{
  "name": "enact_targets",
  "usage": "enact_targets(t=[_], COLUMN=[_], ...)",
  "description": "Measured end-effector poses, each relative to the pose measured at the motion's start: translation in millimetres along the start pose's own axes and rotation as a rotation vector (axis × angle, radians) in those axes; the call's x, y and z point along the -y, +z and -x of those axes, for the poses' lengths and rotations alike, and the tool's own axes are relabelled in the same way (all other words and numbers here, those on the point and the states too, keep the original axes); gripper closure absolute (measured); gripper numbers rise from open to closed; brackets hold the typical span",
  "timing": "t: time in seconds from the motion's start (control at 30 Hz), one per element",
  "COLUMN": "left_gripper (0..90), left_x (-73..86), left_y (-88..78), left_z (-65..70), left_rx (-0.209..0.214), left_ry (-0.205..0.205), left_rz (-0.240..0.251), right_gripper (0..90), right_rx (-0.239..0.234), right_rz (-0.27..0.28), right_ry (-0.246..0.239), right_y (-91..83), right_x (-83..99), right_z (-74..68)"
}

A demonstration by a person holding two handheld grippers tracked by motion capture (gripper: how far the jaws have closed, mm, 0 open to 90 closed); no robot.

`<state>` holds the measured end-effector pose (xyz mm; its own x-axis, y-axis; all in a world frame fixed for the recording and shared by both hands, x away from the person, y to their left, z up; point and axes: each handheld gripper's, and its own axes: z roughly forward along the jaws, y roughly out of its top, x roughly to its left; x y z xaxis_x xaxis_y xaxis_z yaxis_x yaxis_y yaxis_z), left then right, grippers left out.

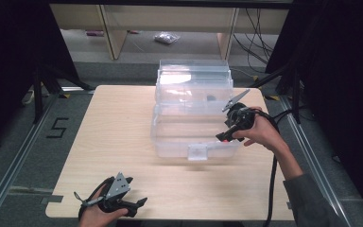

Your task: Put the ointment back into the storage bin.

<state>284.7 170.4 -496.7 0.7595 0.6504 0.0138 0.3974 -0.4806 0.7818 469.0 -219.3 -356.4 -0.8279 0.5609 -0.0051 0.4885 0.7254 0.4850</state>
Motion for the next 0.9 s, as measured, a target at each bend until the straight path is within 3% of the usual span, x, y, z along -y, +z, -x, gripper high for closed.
enact_targets(t=[0.07,0.17,0.2,0.23,0.37,0.4,0.47,0.5,0.9], left_gripper=[15.1,15.0,15.1,15.1,15.1,15.0,15.1,15.1,15.1], left_x=[-0.1,0.4,0.5,0.6,0.2,0.3,0.3,0.1,-0.4], left_y=[-0.2,0.6,0.7,0.6,0.4,0.5,0.3,-0.2,-0.8], left_z=[-1.1,-1.5,-1.9,-1.4,-1.8,-1.7,-1.9,-2.3,-2.1], left_rx=[-0.007,-0.003,-0.005,-0.005,-0.006,-0.004,-0.005,-0.006,-0.008], left_ry=[0.017,0.011,0.009,0.002,0.011,0.006,0.008,0.015,0.014], left_rz=[-0.012,-0.004,-0.011,-0.010,-0.006,-0.002,-0.003,-0.008,-0.011], right_gripper=[29.7,29.9,29.8,29.5,29.2,29.2,29.0,28.9,26.8], right_rx=[0.003,0.005,0.005,0.012,0.009,0.005,0.007,0.008,-0.021], right_rz=[0.009,0.039,0.047,0.038,0.058,0.048,0.060,0.049,0.076], right_ry=[-0.007,0.031,0.014,0.039,0.030,0.048,0.027,0.049,0.032], right_y=[-0.9,-4.9,-5.3,-6.7,-9.6,-9.4,-8.8,-9.0,-5.4], right_x=[1.3,4.1,4.7,5.5,7.8,8.0,9.0,9.7,18.7], right_z=[-0.9,-2.7,-1.4,-3.2,-2.4,-4.2,-4.7,-7.5,-15.1])
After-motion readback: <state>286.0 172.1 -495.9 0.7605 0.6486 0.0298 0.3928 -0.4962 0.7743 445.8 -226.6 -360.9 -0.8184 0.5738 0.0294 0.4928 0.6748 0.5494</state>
